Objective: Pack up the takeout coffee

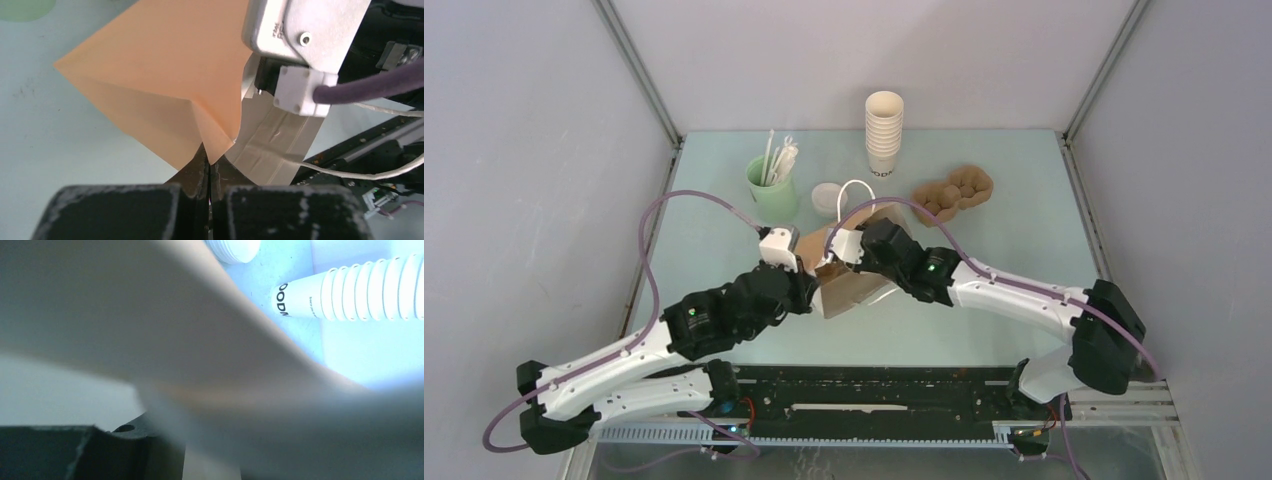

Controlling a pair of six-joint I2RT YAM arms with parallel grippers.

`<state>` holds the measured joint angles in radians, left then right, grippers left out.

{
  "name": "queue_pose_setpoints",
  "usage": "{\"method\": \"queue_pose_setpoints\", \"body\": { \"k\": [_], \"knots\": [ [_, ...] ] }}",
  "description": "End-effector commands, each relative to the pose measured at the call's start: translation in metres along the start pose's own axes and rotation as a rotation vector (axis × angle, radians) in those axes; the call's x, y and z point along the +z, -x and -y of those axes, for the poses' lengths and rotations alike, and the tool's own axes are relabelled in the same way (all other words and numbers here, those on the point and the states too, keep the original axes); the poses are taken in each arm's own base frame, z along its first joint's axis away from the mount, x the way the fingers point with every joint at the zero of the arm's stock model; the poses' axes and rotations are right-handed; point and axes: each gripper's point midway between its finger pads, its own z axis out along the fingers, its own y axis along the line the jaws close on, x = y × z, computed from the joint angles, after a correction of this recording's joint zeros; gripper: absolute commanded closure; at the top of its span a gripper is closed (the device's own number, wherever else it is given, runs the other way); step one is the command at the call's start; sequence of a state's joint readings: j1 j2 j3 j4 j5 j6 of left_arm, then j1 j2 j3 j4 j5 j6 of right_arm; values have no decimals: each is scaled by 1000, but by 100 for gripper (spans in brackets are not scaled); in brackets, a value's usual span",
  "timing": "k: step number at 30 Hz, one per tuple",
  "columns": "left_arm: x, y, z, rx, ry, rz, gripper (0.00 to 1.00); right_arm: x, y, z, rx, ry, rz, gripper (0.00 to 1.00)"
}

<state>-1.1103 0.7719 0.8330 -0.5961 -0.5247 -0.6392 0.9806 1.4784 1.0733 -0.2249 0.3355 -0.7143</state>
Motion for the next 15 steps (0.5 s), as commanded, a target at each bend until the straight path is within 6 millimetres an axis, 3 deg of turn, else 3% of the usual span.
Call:
{"method": "queue_pose_setpoints", "body": {
  "k": [1,7,11,15],
  "knots": [
    [-23,22,22,-88,-77,-22,100,-33,8,4,17,10,-5,54],
    [-36,22,22,-165,-44,-90,100,-62,23,-18,-18,73,26,47],
    [-48,23,16,-228,20,-145,100,-81,30,-30,1,149,46,46],
    [-55,16,14,-271,45,-194,100,-85,28,-35,-6,195,43,52]
  ]
}}
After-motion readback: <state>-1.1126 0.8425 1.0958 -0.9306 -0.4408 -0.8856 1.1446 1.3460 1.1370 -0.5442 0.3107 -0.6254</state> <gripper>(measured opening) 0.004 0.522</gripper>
